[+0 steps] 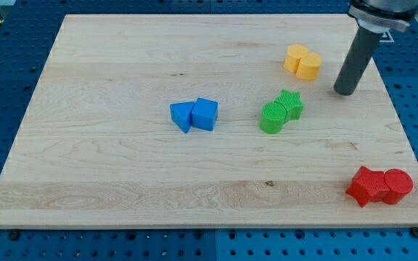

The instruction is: Move your arm towards the red blocks

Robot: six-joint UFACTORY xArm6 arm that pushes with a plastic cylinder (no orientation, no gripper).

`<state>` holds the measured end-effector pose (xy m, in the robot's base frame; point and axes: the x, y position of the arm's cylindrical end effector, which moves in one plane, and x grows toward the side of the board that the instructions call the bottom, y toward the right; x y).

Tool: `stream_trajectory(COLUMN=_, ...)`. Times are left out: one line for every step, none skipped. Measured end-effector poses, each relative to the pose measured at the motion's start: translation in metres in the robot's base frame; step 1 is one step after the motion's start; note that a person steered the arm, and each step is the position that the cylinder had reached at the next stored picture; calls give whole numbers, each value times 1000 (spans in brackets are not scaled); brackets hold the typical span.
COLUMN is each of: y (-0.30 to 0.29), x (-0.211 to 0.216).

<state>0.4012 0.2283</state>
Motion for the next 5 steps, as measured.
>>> stream_trajectory(y=3, x=0)
stream_trajectory(y=3, x=0)
stream_trajectory(y=11, x=0)
stream_trajectory(y=15, x=0)
stream_trajectory(y=15, x=0)
